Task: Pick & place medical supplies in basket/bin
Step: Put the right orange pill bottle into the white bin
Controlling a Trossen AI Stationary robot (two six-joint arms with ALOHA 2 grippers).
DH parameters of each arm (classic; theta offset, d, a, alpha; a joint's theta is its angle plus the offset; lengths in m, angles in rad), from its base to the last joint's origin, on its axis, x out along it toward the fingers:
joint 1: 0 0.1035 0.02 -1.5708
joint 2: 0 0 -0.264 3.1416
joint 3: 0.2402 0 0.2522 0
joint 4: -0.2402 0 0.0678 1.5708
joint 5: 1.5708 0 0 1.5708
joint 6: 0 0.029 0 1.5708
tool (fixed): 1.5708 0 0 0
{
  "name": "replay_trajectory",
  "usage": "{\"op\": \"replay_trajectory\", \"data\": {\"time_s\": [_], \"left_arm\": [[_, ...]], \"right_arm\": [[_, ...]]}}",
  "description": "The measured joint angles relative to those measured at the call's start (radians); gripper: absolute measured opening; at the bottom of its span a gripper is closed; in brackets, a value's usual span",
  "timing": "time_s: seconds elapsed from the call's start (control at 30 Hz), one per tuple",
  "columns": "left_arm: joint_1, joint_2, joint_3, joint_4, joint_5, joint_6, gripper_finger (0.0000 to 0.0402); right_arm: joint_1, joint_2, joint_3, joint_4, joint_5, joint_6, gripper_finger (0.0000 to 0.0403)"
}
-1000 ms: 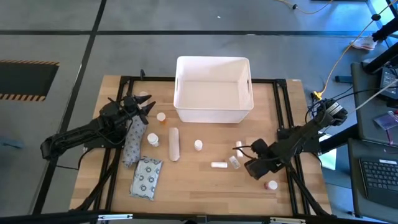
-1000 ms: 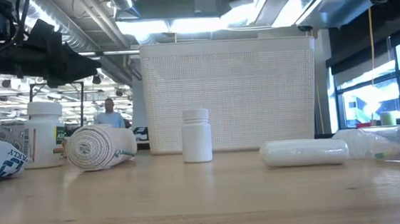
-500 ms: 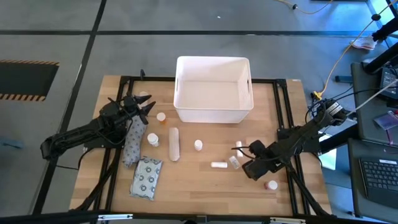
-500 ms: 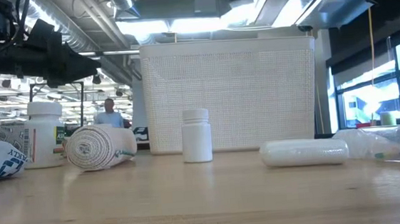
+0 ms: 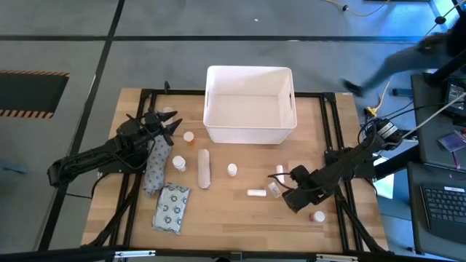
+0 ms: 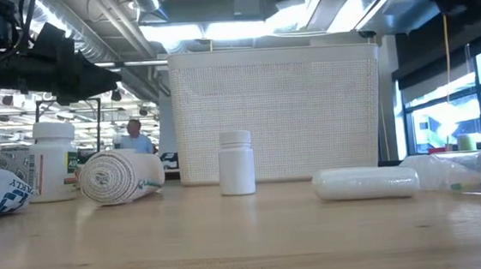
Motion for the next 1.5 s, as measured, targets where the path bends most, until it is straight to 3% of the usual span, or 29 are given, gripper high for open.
{"op": "replay_trajectory", "data": {"time_s": [0.57, 1.5], "left_arm": [[0.000, 0.000, 0.000, -0.004, 0.015, 0.000, 0.0194], [0.000, 0.000, 0.000, -0.007, 0.011, 0.001, 0.0194]], "right_arm": [[0.001, 0.014, 0.000, 0.000, -0.016, 0.118, 0.0333], [0.001, 0.116, -0.001, 0.011, -0.015, 0.115, 0.0333]]}}
